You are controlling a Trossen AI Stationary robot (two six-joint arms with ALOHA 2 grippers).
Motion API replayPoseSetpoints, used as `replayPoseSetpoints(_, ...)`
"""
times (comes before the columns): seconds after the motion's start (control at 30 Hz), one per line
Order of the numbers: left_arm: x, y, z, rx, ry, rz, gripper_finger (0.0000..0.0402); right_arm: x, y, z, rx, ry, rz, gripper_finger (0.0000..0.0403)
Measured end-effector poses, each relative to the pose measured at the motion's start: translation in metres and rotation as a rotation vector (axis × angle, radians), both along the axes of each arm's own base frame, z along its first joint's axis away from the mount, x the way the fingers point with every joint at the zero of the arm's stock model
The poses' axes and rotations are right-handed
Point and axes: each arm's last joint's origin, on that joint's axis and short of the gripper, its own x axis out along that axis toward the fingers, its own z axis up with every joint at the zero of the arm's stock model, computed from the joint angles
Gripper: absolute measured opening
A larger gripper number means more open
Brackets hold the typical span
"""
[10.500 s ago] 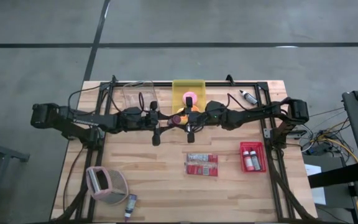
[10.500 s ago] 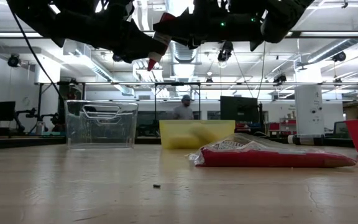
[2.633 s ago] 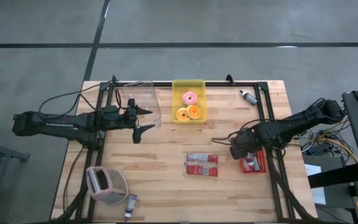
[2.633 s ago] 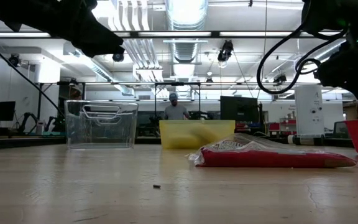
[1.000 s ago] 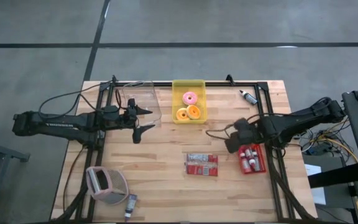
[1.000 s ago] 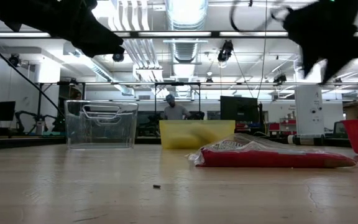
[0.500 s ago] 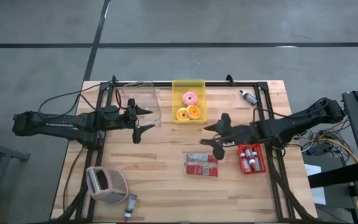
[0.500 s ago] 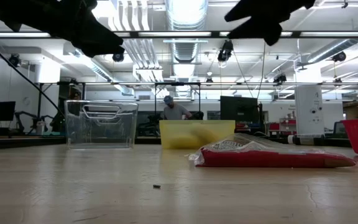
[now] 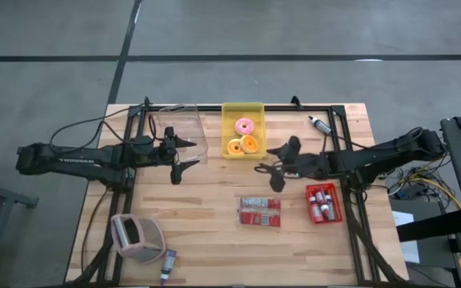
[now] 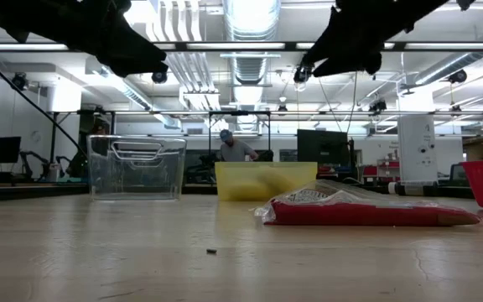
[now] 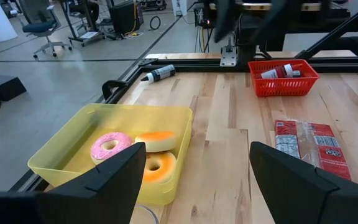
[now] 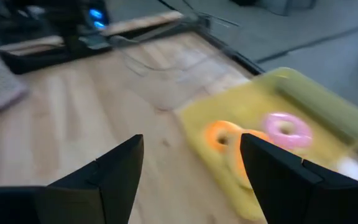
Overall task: Pick & Place Food Item
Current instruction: Put the black food coloring bottle into the red bin
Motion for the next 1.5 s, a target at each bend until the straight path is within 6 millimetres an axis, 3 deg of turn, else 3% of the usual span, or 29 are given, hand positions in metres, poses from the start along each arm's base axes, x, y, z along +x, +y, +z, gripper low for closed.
replayPoseSetpoints(0.13,0.0,0.0,0.0,0.0,0.0,0.0,0.0292,-0.013,-0.017,0.021,0.012,0.1,-0.142,0.0262)
replayPoseSetpoints(0.37,0.0,0.0,0.0,0.0,0.0,0.0,0.0293,-0.059,-0.056,0.063,0.191,0.37,-0.545,0.0252)
replayPoseSetpoints(0.53,0.0,0.0,0.0,0.0,0.0,0.0,0.0292,-0.078,-0.082,0.094,0.223,0.378,-0.705,0.0254)
replayPoseSetpoints(0.7,0.0,0.0,0.0,0.0,0.0,0.0,0.0293,-0.09,-0.102,0.107,0.238,0.377,-0.775,0.0261)
replayPoseSetpoints(0.87,0.0,0.0,0.0,0.0,0.0,0.0,0.0292,-0.097,-0.121,0.103,0.298,0.417,-0.819,0.0261)
replayPoseSetpoints(1.07,0.0,0.0,0.0,0.0,0.0,0.0,0.0292,-0.098,-0.15,0.089,0.213,0.667,-0.731,0.025)
replayPoseSetpoints(1.5,0.0,0.0,0.0,0.0,0.0,0.0,0.0292,-0.09,-0.223,0.033,0.411,0.899,-0.86,0.0242)
